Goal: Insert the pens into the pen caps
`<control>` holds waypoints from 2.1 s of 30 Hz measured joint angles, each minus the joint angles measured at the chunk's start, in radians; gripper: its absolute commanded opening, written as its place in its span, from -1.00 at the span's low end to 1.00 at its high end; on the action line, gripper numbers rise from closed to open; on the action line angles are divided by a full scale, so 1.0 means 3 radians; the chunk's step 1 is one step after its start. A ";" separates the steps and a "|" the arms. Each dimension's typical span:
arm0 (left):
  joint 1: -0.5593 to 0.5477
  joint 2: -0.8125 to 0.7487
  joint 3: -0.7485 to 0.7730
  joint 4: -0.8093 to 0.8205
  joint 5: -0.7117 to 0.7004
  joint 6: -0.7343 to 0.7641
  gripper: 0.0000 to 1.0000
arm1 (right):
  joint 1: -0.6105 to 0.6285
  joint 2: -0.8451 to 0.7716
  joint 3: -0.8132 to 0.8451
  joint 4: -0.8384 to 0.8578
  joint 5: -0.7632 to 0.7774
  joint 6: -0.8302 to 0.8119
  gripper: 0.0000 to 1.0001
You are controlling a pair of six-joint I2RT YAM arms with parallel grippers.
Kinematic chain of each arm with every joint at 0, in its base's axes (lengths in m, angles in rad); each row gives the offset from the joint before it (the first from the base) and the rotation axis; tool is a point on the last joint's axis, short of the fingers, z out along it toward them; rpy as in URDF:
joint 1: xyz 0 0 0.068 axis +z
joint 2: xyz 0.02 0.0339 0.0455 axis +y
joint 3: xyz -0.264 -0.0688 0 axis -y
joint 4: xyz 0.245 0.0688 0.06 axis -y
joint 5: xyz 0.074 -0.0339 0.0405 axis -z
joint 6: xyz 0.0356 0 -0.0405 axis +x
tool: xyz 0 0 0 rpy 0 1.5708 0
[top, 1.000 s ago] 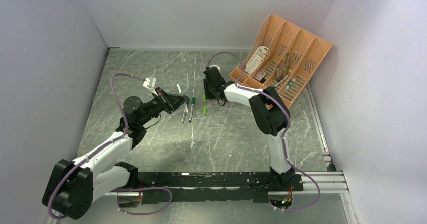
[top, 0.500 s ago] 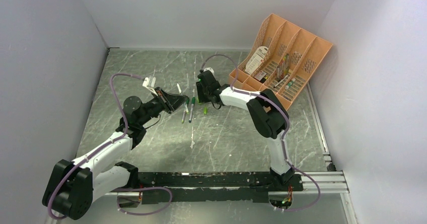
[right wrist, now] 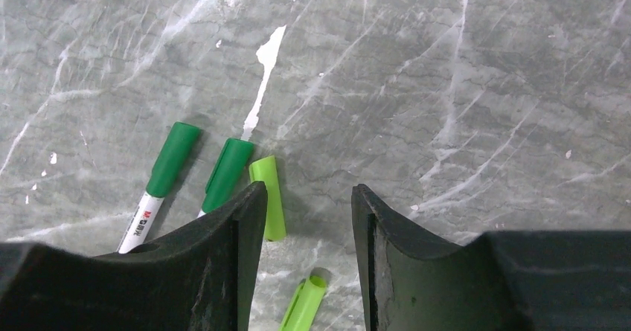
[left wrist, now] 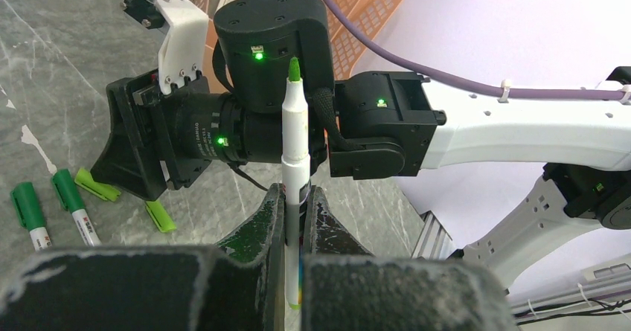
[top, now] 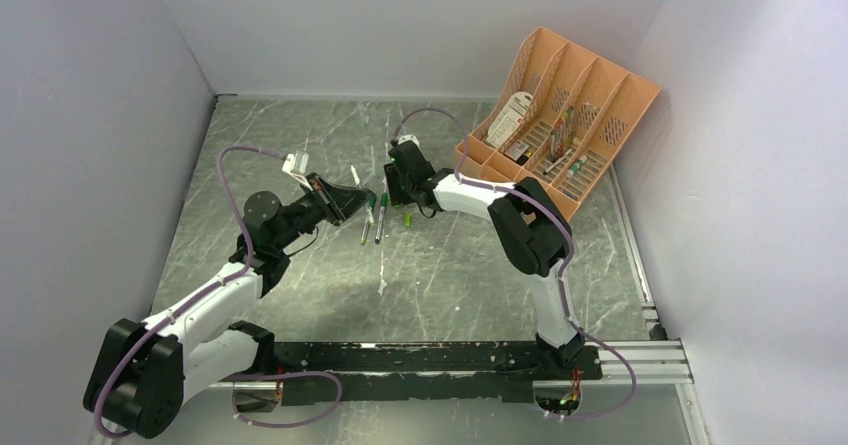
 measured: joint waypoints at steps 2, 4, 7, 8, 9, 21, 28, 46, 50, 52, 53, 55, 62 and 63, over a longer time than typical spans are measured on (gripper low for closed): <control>0.0000 0.0004 0.0000 0.0001 0.0000 0.0000 -0.86 | 0.0008 0.0000 0.0001 0.0000 -0.0011 -0.0023 -0.08; 0.0000 0.0005 0.0000 0.0001 0.0000 -0.0001 -0.86 | 0.0017 0.0001 0.0001 -0.0001 -0.0036 -0.0033 -0.08; 0.0000 0.0005 0.0000 0.0001 0.0000 -0.0001 -0.86 | 0.0029 0.0001 0.0001 -0.0001 -0.0081 -0.0039 -0.08; 0.0000 0.0005 0.0000 0.0001 0.0000 -0.0001 -0.86 | 0.0033 0.0001 0.0001 -0.0001 -0.0089 -0.0043 -0.08; 0.0000 0.0005 0.0000 0.0003 0.0000 -0.0001 -0.86 | 0.0034 0.0001 0.0001 -0.0001 -0.0100 -0.0046 -0.08; 0.0000 0.0005 0.0000 0.0003 0.0000 -0.0001 -0.86 | 0.0072 0.0210 0.0264 -0.0131 -0.0161 -0.0136 -0.17; 0.0000 0.0004 0.0000 -0.0009 -0.0001 0.0001 -0.86 | 0.0179 0.0357 0.0497 -0.0270 0.0111 -0.0249 -0.64; 0.0004 0.0116 -0.0047 0.0229 0.0083 -0.0181 -0.86 | 0.0163 -0.0477 -0.0496 -0.0056 0.0128 -0.0078 -1.00; -0.0028 0.0439 -0.0206 0.0946 0.0254 -0.0487 -0.86 | 0.0000 -0.1261 -0.1010 0.0469 -0.0078 0.0086 -1.00; -0.0078 0.0654 -0.0270 0.1298 0.0336 -0.0640 -0.86 | -0.0061 -0.1635 -0.1212 0.0806 -0.0198 0.0151 -1.00; -0.0134 0.0797 -0.0301 0.1554 0.0370 -0.0727 -0.86 | -0.0081 -0.1839 -0.1315 0.1001 -0.0271 0.0187 -1.00; -0.0273 0.1077 -0.0329 0.2008 0.0422 -0.0899 -0.86 | -0.0089 -0.2164 -0.1464 0.1325 -0.0388 0.0244 -1.00; -0.0762 0.1774 -0.0224 0.2637 0.0491 -0.1236 -0.86 | -0.0076 -0.2810 -0.1690 0.2099 -0.0643 0.0406 -1.00; -0.0824 0.1792 -0.0187 0.2653 0.0491 -0.1239 -0.86 | -0.0076 -0.2842 -0.1690 0.2159 -0.0678 0.0412 -1.00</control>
